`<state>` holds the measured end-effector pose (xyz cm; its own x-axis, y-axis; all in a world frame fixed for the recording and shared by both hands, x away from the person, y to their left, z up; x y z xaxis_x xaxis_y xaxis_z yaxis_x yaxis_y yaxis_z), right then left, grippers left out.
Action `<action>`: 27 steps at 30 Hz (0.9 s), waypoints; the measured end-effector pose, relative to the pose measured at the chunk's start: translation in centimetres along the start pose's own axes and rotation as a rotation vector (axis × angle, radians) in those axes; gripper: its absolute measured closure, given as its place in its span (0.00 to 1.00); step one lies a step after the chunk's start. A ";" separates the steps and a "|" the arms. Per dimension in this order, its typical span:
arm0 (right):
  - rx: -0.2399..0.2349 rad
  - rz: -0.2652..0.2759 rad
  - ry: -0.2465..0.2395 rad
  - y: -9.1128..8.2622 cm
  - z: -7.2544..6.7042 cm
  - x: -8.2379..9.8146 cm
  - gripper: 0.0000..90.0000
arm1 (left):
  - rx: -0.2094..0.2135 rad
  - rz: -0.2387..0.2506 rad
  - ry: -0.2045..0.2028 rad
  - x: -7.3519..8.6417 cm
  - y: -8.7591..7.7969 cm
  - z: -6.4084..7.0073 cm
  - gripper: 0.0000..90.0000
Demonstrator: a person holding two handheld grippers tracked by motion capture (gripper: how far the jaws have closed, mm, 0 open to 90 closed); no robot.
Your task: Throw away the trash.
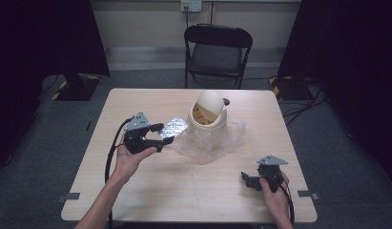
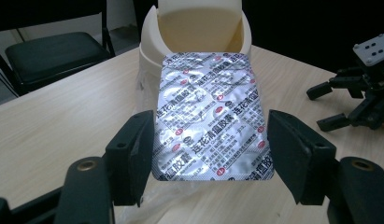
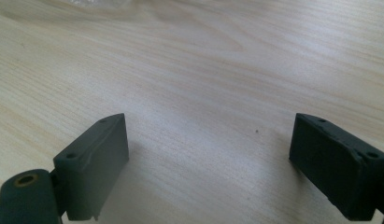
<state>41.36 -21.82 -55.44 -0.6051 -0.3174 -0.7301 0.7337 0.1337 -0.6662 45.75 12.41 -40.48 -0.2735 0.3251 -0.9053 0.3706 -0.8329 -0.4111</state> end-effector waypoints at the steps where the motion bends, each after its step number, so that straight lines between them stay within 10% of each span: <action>1: 0.000 -0.001 0.001 0.0 0.0 0.0 0.12 | 0.001 0.000 -0.002 -0.2 0.3 0.0 0.38; 27: 0.000 0.000 0.000 0.0 0.0 0.0 0.12 | 0.017 -0.098 -0.011 -2.2 6.8 -2.0 0.38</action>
<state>41.36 -21.82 -55.44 -0.6051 -0.3175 -0.7301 0.7337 0.1336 -0.6662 50.64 6.93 -41.46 -0.3175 0.4002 -0.8597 0.3262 -0.8051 -0.4953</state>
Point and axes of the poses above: each handheld gripper's, and its own axes: y roughly forward along the jaws, x roughly out of its underside, z roughly to its right, the point moved 8 cm from there along y, roughly forward along the jaws, and after that the axes turned 12 degrees about x, right-handed, at the moved point
